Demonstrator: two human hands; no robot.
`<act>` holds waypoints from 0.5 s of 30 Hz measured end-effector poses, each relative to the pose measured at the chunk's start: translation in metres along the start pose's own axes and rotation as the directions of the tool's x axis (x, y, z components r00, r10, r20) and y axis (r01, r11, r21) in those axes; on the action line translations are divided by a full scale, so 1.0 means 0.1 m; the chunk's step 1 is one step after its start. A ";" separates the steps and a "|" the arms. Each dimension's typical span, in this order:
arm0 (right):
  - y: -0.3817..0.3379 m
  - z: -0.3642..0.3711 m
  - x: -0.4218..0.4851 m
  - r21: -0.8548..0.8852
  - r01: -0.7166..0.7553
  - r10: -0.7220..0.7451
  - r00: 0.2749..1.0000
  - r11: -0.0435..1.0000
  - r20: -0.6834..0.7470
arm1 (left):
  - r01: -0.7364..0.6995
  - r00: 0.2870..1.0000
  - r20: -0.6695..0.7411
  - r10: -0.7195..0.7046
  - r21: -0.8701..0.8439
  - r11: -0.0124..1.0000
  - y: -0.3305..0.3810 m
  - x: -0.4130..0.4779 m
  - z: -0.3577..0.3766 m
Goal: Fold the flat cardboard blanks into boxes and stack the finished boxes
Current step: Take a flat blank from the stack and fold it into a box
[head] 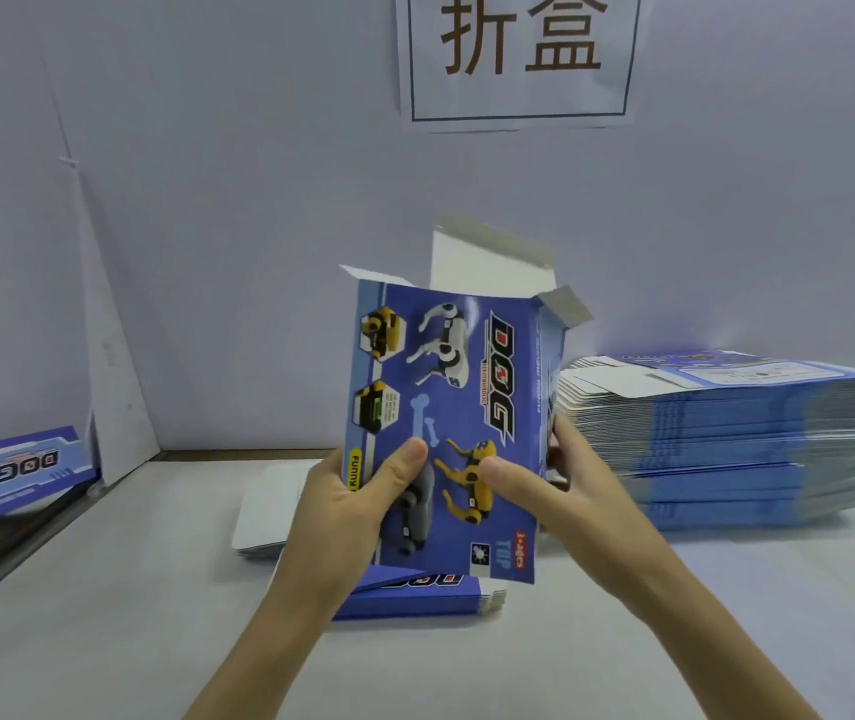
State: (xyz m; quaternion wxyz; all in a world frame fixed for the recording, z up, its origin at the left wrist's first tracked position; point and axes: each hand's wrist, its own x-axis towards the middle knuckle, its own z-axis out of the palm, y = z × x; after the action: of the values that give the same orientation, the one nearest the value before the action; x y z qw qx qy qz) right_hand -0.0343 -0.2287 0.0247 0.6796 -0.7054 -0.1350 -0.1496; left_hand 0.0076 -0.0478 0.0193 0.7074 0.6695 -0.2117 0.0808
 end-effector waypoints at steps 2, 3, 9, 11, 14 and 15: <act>0.05 0.01 0.01 0.030 -0.031 0.031 1.000 0.999 -0.002 | -0.004 1.000 -0.002 0.004 0.027 1.000 0.01 0.01 -0.02; 0.07 0.02 0.02 0.032 -0.033 0.032 0.999 0.999 0.016 | 0.005 1.000 0.019 -0.005 0.037 0.999 0.02 0.02 -0.03; 0.07 0.05 0.01 0.023 -0.038 0.038 0.999 0.999 0.008 | 0.060 0.998 -0.030 -0.059 0.023 0.998 0.00 0.04 -0.04; 0.08 0.03 0.02 0.058 -0.071 0.071 0.997 0.996 -0.002 | 0.049 0.997 -0.066 -0.047 0.030 0.998 0.00 0.02 -0.01; 0.06 0.05 0.01 0.069 -0.056 0.054 0.998 0.996 0.039 | 0.094 0.995 -0.024 -0.094 -0.022 0.995 0.00 0.04 -0.01; 0.05 0.06 0.00 0.067 -0.039 0.036 0.998 0.997 0.045 | 0.099 0.995 -0.017 -0.099 -0.036 0.994 0.01 0.04 -0.01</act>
State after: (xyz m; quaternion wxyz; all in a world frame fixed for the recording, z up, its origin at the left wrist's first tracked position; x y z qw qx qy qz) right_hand -0.0323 -0.2226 0.0202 0.7027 -0.6874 -0.1416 -0.1168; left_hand 0.0111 -0.0477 0.0214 0.7240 0.6660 -0.1730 0.0482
